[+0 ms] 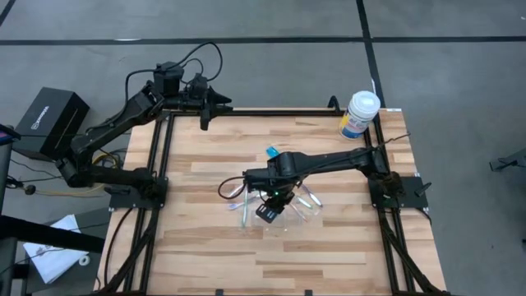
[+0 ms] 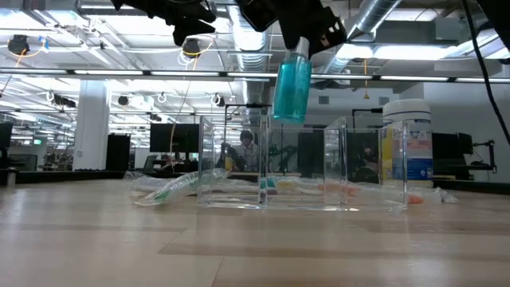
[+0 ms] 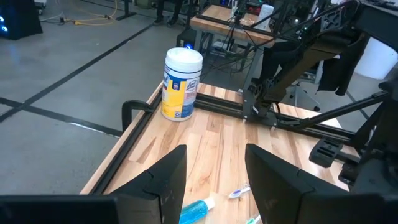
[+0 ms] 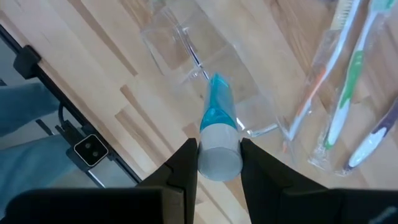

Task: Pick & Place toothbrushing station
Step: Put the blue mouthwash into the transparent organizer

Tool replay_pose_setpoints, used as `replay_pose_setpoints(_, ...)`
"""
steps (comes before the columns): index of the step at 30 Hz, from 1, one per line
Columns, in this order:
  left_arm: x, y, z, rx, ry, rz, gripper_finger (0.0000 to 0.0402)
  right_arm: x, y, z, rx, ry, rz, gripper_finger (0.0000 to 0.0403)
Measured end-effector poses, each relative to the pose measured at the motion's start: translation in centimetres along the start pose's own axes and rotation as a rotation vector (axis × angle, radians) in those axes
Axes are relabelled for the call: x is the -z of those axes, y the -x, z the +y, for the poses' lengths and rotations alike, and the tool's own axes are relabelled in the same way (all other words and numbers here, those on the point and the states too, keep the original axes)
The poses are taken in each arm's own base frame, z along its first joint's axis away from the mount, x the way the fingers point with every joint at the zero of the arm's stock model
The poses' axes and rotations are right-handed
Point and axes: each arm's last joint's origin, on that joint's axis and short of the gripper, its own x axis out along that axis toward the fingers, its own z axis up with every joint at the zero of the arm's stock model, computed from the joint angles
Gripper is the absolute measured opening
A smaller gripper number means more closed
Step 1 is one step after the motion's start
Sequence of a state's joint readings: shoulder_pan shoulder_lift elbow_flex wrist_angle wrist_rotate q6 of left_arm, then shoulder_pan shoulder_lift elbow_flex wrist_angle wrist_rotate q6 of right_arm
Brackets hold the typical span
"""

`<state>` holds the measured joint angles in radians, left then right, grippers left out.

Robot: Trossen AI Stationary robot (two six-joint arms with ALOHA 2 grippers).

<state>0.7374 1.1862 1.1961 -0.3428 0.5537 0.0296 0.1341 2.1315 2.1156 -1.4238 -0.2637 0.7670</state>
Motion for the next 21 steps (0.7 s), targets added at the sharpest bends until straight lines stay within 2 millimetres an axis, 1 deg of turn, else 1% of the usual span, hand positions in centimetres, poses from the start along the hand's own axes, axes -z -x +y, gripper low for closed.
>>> replay_pose_setpoints(4, 0.3, -0.1, 0.1, 0.0, 0.004, 0.006, 0.0159, -0.1, -0.5, 0.0, -0.004, 0.009, 0.003, 0.0085)
replay_pose_setpoints(14, 3.2, -1.1, 0.6, 0.003, 0.05, 0.081, 0.0159, -0.6, -1.8, -0.5, -0.014, -0.002, 0.014, 0.0085)
replay_pose_setpoints(20, 3.4, -1.2, 0.6, 0.003, 0.031, 0.077, 0.0159, -0.8, -2.0, -0.6, -0.022, -0.007, 0.01, 0.0085)
replay_pose_setpoints(21, 3.4, -1.2, 0.6, 0.003, 0.029, 0.074, 0.0159, -1.1, -2.4, -0.6, -0.022, -0.016, 0.014, 0.0085)
